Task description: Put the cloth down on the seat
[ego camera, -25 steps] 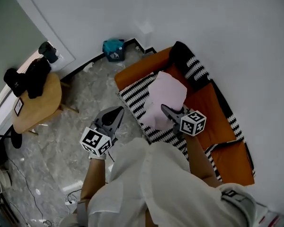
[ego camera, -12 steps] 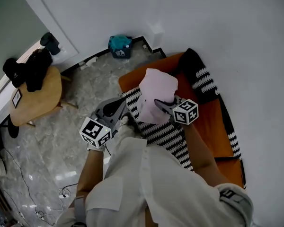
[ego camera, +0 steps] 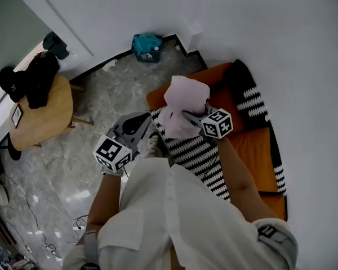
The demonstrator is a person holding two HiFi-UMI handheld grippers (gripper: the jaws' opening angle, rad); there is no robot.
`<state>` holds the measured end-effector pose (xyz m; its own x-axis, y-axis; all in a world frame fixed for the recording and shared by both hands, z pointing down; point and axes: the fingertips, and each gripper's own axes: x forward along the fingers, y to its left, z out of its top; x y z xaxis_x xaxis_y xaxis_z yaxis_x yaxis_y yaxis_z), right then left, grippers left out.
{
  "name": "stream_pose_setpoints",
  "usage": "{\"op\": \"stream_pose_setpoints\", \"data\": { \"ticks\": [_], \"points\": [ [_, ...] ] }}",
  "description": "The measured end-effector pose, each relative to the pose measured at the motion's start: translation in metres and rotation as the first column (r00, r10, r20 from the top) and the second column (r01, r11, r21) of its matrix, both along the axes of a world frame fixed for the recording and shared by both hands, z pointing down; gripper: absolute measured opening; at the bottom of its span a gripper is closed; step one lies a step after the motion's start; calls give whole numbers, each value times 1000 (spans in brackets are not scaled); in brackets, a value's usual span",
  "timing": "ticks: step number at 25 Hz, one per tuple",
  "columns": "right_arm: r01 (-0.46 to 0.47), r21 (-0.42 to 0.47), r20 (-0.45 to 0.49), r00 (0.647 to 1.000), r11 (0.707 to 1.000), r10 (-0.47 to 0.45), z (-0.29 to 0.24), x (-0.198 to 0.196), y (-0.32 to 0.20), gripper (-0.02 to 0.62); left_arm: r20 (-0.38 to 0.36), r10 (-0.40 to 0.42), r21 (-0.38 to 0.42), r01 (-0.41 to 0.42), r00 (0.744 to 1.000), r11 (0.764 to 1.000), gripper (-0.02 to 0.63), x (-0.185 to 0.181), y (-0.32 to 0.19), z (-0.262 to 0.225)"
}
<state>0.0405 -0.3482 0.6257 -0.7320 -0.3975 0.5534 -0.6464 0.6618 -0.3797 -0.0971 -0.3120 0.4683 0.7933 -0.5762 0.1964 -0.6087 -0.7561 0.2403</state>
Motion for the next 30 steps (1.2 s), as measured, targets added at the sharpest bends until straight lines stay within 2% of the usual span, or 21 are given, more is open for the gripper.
{"op": "stream_pose_setpoints", "data": {
  "ticks": [6,11,17,22,27,30],
  "points": [
    [-105,-65,38,993,992,108,-3,12,-45,164,-6,32,-32,-33,999,999,15,-13,-36,11],
    [-235,-78,19,971,969,237,-25,55,-59,164,-29,89,-32,-90,996,995,15,0,-59,12],
    [-350,-40,-79,935,936,346,-47,123,-60,166,-62,190,-25,-192,980,981,15,45,-62,12],
    [-459,-28,-176,877,888,447,-46,163,-82,166,-74,226,-30,-229,971,973,15,66,-61,15],
    [-538,-19,-204,827,843,523,-44,155,-119,166,-66,176,-44,-179,982,983,15,48,-71,24],
    [-518,-49,-213,841,854,498,-27,117,-134,166,-59,130,-56,-133,990,990,15,29,-78,30]
  ]
}}
